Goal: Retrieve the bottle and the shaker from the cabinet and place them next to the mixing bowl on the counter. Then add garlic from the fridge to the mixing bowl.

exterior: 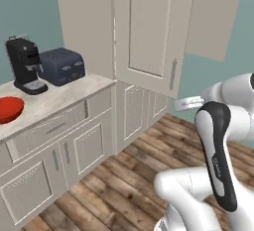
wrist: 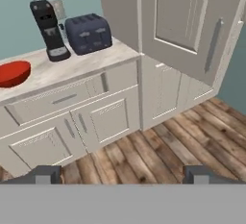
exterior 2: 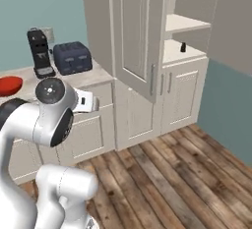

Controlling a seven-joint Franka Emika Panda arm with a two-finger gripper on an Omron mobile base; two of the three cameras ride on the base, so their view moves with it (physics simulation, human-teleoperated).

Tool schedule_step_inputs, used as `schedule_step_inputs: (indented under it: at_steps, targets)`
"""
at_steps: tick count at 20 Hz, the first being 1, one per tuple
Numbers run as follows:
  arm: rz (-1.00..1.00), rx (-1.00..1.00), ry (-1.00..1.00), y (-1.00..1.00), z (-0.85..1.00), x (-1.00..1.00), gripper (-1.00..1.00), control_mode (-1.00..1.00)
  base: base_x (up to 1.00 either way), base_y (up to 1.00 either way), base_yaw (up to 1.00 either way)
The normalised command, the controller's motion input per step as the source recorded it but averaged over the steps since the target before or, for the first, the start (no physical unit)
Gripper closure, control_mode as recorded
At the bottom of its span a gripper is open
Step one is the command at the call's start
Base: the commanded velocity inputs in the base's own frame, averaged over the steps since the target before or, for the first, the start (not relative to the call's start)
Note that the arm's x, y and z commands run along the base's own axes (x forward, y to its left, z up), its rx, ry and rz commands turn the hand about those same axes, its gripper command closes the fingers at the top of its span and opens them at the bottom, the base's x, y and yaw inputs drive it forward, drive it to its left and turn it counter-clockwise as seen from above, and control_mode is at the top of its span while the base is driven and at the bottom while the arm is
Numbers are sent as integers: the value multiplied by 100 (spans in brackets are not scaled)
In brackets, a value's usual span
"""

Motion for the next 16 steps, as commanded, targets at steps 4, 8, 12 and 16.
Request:
schedule_step_inputs:
  at_steps: [4,8,12,16]
  targets:
    - [0,0,0,0,0,0,-100,100,71,-100,8]
    - [0,0,0,0,0,0,-100,100,64,-100,7]
    - [0,0,0,0,0,0,-100,100,10,-100,6]
    - [0,0,0,0,0,0,-100,100,2,-100,15]
